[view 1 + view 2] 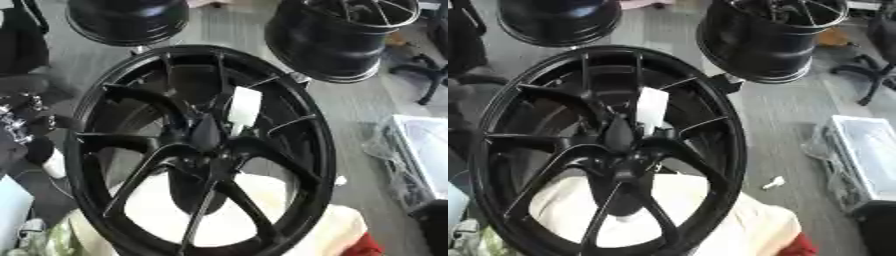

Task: Pull the pin out of the wheel hub.

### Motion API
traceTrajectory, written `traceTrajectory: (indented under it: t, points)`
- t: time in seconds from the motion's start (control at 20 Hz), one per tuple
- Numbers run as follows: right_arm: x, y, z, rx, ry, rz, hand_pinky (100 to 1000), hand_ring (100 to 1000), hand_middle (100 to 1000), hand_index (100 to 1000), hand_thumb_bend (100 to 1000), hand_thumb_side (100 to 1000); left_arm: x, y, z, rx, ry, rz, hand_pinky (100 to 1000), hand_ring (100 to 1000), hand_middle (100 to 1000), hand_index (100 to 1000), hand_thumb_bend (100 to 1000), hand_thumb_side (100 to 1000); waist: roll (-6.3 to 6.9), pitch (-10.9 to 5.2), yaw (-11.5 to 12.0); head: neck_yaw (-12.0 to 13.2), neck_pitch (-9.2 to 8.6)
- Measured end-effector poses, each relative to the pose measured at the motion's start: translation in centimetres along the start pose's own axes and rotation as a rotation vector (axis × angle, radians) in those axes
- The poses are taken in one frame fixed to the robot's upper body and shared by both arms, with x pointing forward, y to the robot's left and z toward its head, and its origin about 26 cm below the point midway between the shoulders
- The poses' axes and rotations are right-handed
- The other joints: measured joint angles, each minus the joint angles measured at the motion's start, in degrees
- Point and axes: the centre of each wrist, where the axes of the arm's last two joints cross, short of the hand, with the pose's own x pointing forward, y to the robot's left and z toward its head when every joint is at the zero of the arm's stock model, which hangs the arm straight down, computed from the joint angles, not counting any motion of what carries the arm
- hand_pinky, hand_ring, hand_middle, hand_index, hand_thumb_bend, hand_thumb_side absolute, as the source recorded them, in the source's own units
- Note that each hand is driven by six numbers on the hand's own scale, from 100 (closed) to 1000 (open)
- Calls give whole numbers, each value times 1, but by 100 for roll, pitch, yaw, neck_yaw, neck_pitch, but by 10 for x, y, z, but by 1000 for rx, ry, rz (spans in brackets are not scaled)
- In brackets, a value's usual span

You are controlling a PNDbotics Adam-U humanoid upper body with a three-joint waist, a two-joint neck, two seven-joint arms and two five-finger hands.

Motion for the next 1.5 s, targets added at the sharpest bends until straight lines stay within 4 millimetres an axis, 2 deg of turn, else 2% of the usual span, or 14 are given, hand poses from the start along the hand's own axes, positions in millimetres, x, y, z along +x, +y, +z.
traceTrajectory:
  t: [0.35,0.6,0.8,1.05,1.35,1.5]
  points:
    - [51,18,-16,271,-176,151,804,700,746,837,100,194,0,0,4,-1,17,-11,781,953,836,839,115,689,-36,-22,-43,-47,69]
    - [76,24,-33,376,-263,243,815,714,752,838,100,112,-1,0,5,0,20,-9,781,954,836,838,113,689,-37,-23,-54,-71,73]
    - [99,33,-49,471,-347,293,822,725,759,841,100,100,-2,0,5,-3,19,-11,780,954,836,837,113,690,-35,-27,-47,-98,76]
    - [116,47,-61,560,-402,322,828,739,770,847,100,100,-3,-2,5,-13,24,-6,780,955,836,837,113,691,-35,-60,2,-149,106]
    - [133,69,-60,638,-430,342,833,749,775,851,100,103,-4,-3,4,-24,27,-2,780,957,837,837,113,690,-34,-73,63,-206,118]
    - [139,77,-55,683,-425,370,842,760,783,854,100,155,-4,-3,3,-31,30,1,780,958,837,837,111,690,-37,-116,75,-225,118]
